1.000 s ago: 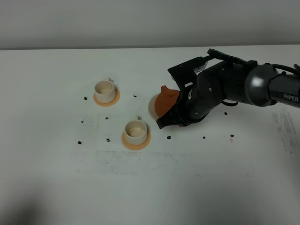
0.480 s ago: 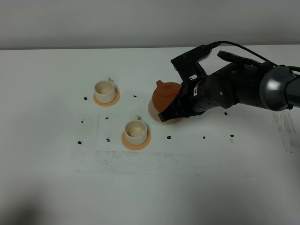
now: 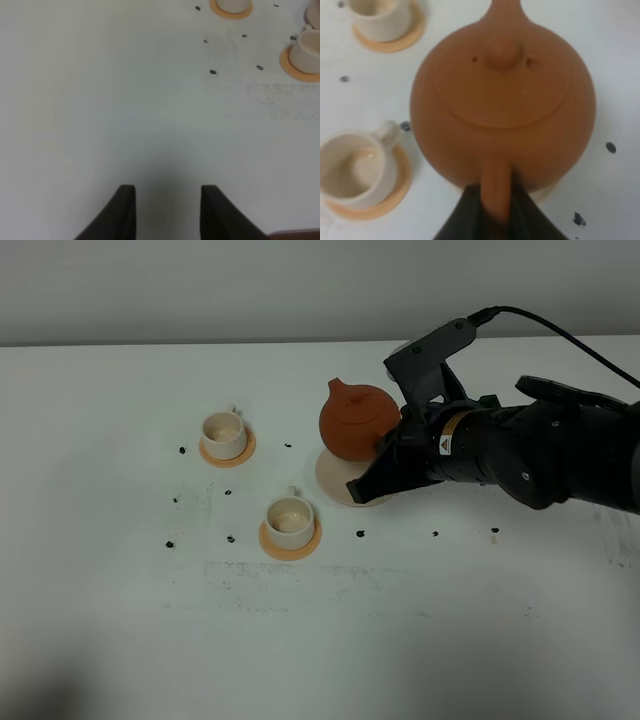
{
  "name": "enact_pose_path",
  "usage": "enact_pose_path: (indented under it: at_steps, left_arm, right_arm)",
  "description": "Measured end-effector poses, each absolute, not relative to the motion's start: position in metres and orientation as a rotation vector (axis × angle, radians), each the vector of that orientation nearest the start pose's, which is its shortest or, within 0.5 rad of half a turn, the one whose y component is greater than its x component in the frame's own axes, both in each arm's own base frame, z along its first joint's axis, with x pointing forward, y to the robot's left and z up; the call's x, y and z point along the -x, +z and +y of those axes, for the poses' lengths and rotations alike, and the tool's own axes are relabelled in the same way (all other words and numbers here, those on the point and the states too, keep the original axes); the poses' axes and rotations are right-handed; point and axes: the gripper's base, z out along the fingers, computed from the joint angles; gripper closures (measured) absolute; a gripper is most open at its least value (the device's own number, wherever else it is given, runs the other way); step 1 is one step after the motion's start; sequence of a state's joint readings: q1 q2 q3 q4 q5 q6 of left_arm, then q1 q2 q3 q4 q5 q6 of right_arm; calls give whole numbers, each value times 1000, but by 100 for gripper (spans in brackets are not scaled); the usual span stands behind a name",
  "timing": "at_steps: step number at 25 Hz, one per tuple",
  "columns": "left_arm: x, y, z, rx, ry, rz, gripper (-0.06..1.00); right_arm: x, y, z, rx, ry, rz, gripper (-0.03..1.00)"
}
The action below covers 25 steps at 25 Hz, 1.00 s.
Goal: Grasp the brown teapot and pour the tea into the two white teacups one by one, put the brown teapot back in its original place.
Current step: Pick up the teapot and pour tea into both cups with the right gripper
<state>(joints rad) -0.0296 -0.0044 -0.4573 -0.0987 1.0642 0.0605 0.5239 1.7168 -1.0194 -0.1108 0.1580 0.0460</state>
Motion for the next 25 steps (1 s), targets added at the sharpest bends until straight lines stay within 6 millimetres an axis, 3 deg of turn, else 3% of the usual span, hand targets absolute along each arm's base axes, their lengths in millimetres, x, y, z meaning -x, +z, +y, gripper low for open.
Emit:
enact_pose_path:
  at_steps: [5,11,17,25]
  left_arm:
    - [1,265,-8,-96,-100,2081,65]
    - [1,265,-8,-97,-100,2081,65]
    - [1,265,-8,-97,-100,2081,65]
    - [1,265,-8,-97,-100,2081,65]
  right_arm:
    - [-290,217,195,850,188,2150,88]
    - [-277,217,213,1029,155,2068,88]
    - [-277,215,213,1108,106,2034,88]
    - [-270,193,199,1185,53,2061,88]
